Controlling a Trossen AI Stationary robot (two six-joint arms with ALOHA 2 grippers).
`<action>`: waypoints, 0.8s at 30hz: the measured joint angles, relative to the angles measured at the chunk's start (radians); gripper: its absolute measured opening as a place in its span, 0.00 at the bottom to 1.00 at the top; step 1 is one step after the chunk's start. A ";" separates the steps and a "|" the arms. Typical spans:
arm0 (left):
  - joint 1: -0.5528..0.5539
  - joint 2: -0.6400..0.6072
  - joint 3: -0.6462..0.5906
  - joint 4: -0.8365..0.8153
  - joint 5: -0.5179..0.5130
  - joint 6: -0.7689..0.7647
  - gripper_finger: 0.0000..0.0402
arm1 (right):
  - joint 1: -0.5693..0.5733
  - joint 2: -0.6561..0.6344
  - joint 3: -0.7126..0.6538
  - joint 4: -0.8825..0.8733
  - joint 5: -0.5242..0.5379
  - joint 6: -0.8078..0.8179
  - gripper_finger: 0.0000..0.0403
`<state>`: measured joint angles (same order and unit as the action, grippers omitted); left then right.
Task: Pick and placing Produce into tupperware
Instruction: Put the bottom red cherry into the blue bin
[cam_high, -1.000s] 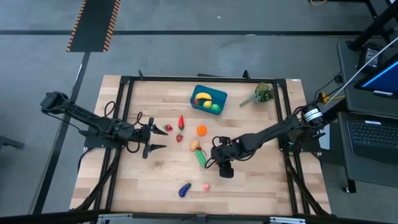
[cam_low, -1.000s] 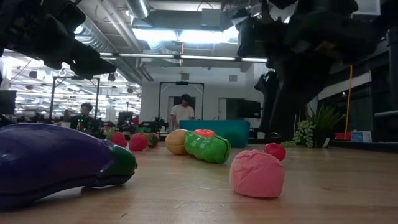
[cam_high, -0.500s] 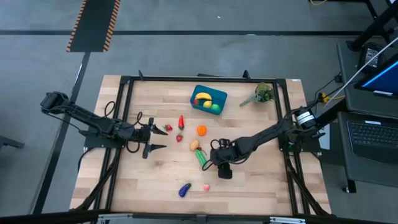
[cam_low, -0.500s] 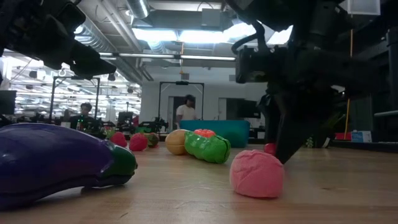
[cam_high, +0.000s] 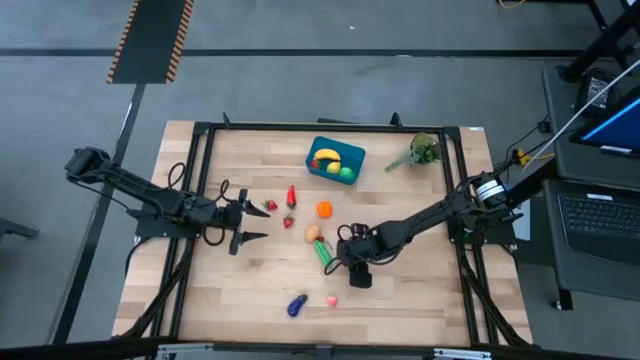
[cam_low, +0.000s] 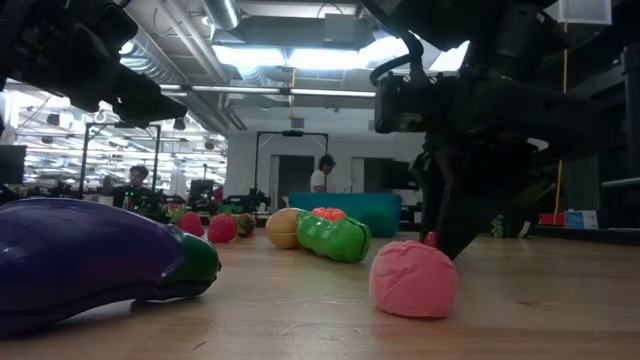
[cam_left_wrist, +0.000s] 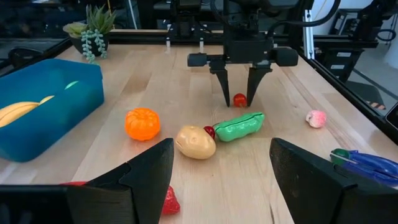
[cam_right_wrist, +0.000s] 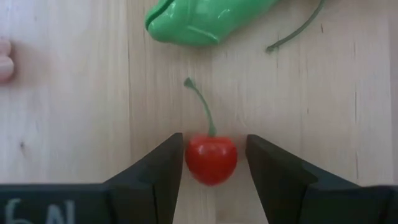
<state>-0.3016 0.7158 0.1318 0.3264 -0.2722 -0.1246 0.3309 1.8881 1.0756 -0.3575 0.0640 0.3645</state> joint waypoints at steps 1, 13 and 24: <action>0.000 0.000 0.000 0.000 0.000 0.000 0.64 | 0.000 0.000 0.000 0.003 -0.001 0.000 0.45; 0.000 0.000 0.000 0.000 0.000 0.000 0.64 | 0.000 0.001 0.000 -0.002 -0.004 0.001 0.45; 0.000 0.000 0.000 0.000 0.000 0.000 0.64 | 0.000 0.001 0.000 -0.008 0.000 0.001 0.29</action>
<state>-0.3016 0.7158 0.1318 0.3264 -0.2719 -0.1246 0.3305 1.8889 1.0756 -0.3660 0.0637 0.3658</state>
